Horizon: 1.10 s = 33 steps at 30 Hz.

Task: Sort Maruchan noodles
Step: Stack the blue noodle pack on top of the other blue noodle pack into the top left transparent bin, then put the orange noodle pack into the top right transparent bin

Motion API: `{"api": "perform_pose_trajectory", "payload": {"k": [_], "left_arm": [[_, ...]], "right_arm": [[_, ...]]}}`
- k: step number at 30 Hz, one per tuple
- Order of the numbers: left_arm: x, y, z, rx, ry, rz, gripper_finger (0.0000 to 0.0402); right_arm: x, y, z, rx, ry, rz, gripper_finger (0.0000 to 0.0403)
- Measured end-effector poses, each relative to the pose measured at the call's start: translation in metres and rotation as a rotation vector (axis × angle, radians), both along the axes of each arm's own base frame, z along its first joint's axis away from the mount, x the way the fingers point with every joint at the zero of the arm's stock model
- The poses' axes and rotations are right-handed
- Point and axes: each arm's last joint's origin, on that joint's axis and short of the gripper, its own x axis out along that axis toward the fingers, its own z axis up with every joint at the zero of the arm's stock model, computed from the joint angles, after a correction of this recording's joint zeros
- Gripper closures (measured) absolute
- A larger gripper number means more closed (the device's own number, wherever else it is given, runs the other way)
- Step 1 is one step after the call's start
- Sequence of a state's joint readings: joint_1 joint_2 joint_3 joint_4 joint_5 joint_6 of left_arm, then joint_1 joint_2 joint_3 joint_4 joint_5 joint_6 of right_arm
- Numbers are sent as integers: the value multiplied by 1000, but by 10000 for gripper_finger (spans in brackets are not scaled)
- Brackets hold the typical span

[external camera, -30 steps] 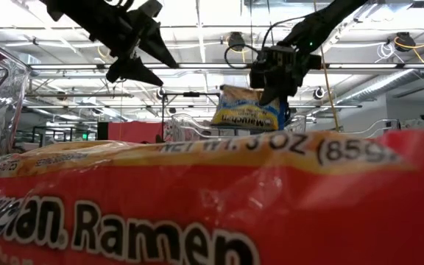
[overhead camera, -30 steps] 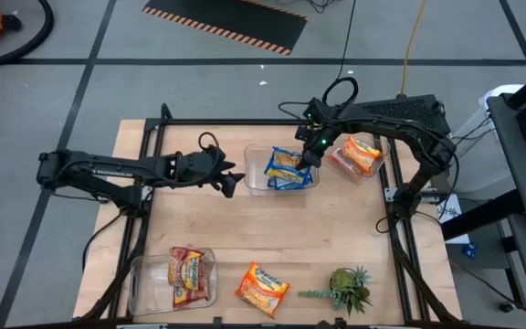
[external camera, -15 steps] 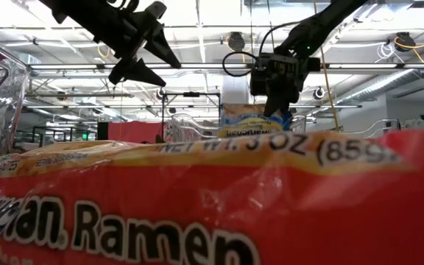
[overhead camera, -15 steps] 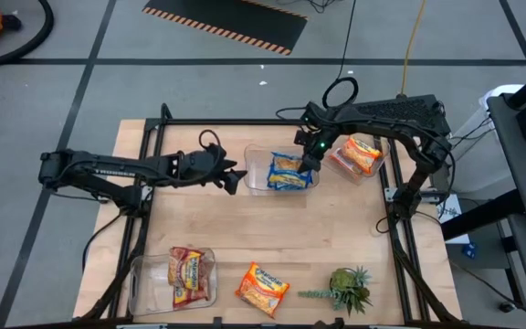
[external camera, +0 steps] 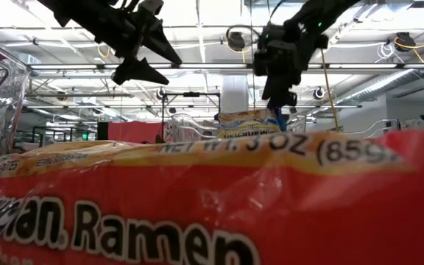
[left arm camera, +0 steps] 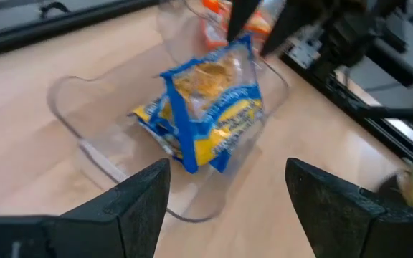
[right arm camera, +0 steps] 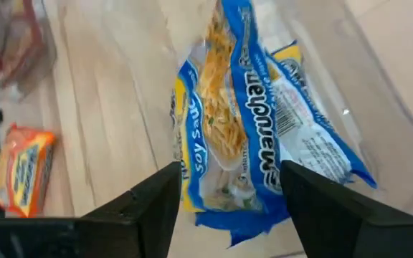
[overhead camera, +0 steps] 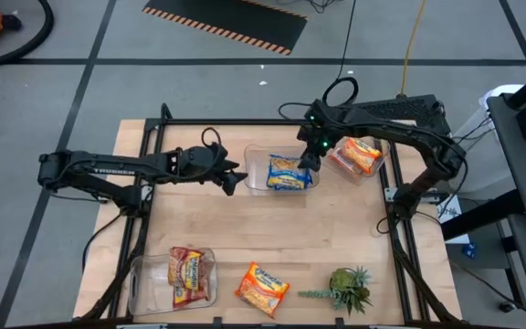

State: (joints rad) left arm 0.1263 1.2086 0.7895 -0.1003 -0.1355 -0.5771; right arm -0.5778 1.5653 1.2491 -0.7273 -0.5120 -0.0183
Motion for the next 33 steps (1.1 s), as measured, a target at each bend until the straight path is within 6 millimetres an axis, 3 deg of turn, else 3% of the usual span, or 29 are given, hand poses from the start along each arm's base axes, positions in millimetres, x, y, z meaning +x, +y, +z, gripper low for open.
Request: {"api": "perform_pose_trajectory", "payload": {"k": [8,16,24,33], "left_arm": [[1,-17,1,-70,-9,-181,121],[-1,-48,5,-125,-27,-336,121],[-6,-85,4,-138,-4,-476,121],[-16,-112,-2,-123,67,-597,121]], "right_arm": [[-3,34,38,-28,-38,-186,172],[9,88,63,6,-139,-326,172],[26,146,70,41,-240,-383,172],[31,204,67,92,-262,-408,172]]}}
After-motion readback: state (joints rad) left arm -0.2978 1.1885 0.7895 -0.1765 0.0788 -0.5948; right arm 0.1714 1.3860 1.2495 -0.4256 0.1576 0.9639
